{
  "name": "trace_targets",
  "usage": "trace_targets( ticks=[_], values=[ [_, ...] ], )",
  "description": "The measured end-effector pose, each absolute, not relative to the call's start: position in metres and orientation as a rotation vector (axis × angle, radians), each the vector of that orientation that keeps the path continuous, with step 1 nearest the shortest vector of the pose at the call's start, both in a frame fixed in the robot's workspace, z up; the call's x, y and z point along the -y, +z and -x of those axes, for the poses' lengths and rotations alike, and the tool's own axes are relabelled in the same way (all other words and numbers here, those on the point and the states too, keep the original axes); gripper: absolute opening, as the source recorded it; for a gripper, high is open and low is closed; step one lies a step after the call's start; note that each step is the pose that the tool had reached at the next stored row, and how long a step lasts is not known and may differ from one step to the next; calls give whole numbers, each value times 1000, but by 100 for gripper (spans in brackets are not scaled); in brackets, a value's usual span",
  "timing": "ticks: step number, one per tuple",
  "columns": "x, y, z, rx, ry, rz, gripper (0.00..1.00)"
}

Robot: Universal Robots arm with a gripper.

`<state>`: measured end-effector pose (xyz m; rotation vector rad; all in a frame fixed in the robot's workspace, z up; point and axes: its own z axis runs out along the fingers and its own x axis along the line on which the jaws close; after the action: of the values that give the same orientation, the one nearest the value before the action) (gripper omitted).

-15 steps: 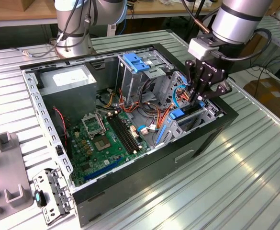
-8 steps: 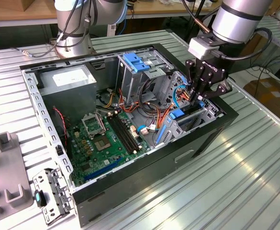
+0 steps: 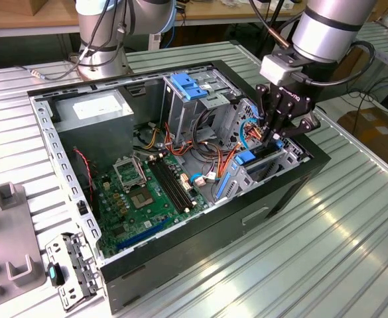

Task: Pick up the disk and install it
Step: 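Insert the first disk wire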

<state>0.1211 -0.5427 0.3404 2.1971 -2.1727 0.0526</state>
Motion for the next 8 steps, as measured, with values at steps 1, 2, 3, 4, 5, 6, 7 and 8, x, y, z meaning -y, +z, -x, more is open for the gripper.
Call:
trace_targets(
  ticks=[1,2,3,4,5,6,7,8],
  values=[
    [543,339,-121,2172,53,-2197,17],
    [543,339,-121,2172,53,-2197,17],
    [543,339,-121,2172,53,-2197,17],
    [543,338,-121,2172,53,-2197,17],
    [543,338,-121,2172,52,-2197,17],
    [543,338,-121,2172,52,-2197,17],
    [543,338,-121,2172,52,-2197,17],
    [543,338,-121,2172,52,-2198,17]
  ],
)
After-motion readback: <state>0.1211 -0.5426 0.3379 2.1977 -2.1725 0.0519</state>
